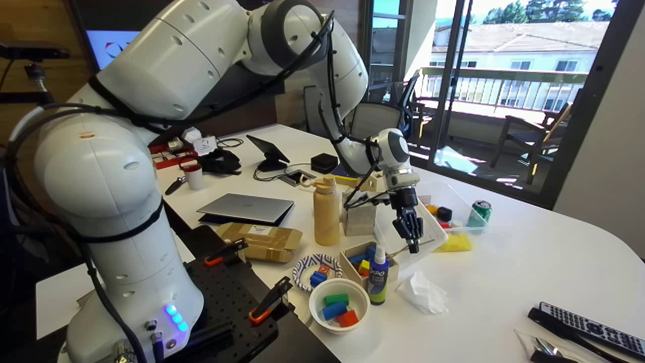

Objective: Pick up the sticks and mix the objects in the box

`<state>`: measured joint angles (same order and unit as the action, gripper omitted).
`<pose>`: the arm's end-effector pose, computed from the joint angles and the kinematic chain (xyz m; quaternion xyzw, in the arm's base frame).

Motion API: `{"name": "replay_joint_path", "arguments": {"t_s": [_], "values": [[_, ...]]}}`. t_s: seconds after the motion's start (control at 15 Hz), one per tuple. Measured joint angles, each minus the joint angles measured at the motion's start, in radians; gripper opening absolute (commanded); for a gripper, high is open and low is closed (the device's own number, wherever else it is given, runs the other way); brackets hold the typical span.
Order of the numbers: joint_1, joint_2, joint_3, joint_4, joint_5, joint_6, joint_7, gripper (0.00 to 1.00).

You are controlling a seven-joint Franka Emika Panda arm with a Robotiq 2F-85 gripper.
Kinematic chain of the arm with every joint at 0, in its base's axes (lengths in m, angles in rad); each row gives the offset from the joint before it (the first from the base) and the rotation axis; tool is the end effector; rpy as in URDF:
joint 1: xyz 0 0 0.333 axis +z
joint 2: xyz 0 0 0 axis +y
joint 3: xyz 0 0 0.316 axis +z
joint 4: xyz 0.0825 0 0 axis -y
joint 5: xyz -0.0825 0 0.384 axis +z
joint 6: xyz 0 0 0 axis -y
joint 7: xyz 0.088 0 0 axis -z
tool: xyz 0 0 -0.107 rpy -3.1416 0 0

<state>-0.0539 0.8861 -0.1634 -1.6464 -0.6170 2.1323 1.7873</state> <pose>0.6151 -0.1559 0.0824 0.6798 -0.6483 0.0664 0.3363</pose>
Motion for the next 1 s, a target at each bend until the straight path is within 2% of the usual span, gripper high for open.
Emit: {"name": "replay_joint_path", "arguments": {"t_s": [0.4,1.0], "values": [[-0.010,-0.075,-0.053,-0.003,0.089,0.033,-0.144,0.02],[-0.042,-0.167,-0.086,-0.026,0.241,0.046,-0.358,0.02]]}}
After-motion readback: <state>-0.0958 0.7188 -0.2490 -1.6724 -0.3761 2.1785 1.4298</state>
